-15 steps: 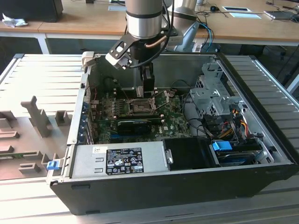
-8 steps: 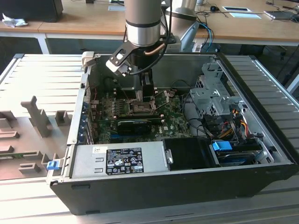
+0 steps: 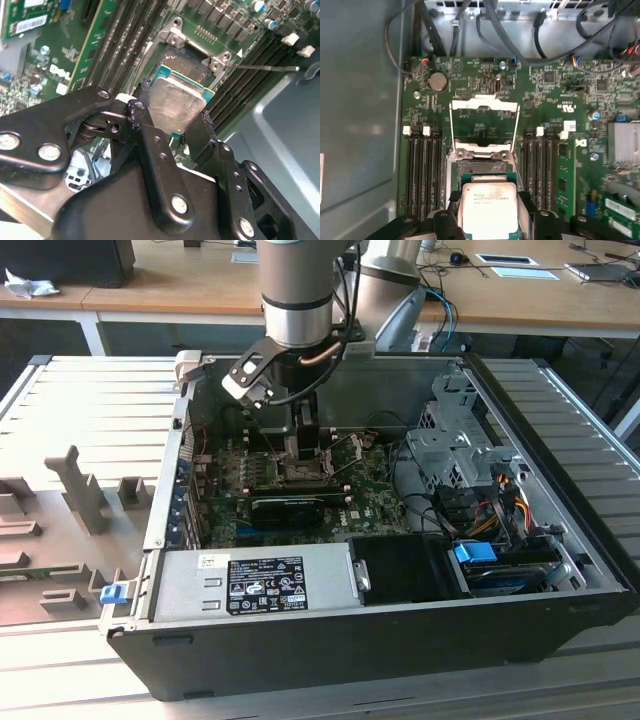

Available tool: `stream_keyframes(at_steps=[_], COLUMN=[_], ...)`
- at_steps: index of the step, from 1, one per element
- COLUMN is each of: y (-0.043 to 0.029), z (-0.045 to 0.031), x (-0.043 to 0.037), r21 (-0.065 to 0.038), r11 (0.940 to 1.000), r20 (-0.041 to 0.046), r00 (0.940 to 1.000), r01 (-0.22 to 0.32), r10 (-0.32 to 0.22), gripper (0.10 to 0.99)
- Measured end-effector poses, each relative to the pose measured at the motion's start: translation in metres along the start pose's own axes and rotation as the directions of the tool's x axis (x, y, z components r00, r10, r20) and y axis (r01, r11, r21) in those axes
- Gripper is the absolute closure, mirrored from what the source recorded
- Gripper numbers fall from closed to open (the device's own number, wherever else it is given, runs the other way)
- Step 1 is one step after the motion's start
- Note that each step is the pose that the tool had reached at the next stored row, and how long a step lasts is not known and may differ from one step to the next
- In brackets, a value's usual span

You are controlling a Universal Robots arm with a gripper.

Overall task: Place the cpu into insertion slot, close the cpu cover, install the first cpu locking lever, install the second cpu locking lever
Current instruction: 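Place the cpu into insertion slot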

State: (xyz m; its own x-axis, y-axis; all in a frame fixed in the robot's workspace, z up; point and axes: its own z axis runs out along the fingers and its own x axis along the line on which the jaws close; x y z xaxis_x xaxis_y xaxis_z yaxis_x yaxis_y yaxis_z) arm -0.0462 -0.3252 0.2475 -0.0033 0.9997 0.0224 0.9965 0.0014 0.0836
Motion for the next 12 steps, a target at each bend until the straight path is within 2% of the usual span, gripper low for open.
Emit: stream_keyframes(at_steps=[2, 5, 12], y=[-0.0009, -0.0018, -0.0033], z=[0.0053, 0.0165, 0.0352], x=[0.0011, 0.002, 0.0021], r21=[0.0, 0.0, -0.001], r11=[0.9998, 0.9998, 0.9996], r20=[0.0017, 0.0017, 0.0026], r00=[0.9998, 0.9998, 0.9996], r01=[-0.018, -0.02, -0.03], r10=[0.018, 0.02, 0.03], gripper=[0.557, 0.557, 0.557])
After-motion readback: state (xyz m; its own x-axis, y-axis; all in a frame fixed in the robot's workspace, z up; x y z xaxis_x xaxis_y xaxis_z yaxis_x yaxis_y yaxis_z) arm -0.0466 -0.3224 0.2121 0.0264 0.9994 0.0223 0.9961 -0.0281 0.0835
